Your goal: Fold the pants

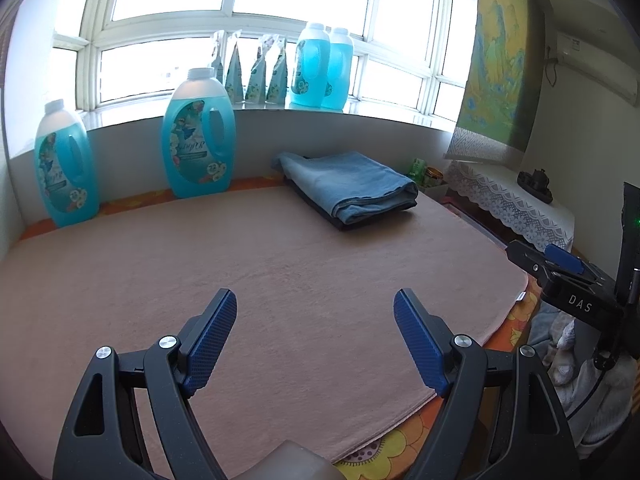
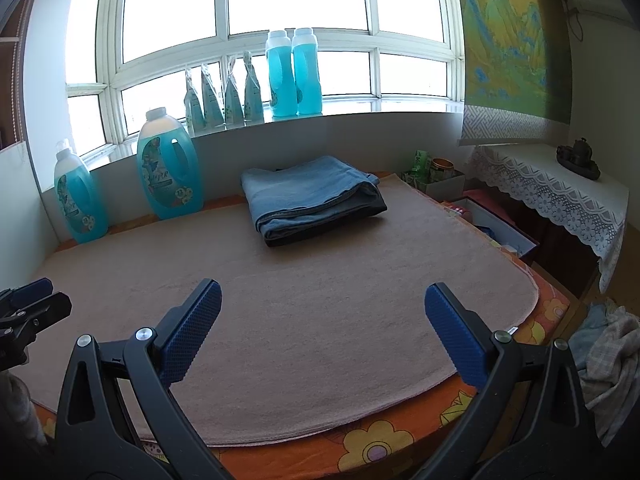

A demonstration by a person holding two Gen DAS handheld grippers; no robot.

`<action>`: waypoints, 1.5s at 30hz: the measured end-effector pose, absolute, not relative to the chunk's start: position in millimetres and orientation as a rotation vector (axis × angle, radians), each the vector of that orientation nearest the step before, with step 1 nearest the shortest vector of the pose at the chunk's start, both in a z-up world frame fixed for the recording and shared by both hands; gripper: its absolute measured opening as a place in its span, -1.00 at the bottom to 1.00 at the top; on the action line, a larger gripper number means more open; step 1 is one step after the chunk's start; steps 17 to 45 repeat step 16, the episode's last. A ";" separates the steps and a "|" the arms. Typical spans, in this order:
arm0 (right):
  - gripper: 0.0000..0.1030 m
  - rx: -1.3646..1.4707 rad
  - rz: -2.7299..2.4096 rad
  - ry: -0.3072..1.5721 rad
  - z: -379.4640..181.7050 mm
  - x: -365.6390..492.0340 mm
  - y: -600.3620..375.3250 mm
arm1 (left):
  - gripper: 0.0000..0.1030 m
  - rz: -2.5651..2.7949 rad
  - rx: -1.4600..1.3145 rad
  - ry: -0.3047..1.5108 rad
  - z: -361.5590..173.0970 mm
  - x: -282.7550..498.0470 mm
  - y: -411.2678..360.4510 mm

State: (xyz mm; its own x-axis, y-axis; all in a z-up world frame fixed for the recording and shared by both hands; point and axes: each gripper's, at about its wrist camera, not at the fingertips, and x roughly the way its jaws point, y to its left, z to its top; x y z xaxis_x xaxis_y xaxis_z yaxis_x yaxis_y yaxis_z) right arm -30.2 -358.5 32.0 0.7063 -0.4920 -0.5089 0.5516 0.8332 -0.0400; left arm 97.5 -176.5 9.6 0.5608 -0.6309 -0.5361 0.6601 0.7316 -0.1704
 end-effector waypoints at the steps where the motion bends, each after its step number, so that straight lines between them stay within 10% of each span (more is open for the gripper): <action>1: 1.00 0.119 -0.581 0.531 31.9 -30.2 -358.7 | 0.58 -0.760 0.051 0.613 9.3 97.7 -176.7; 45: 1.00 0.125 -0.572 0.543 27.6 -28.5 -361.5 | 0.58 -0.775 0.040 0.600 4.5 97.7 -177.5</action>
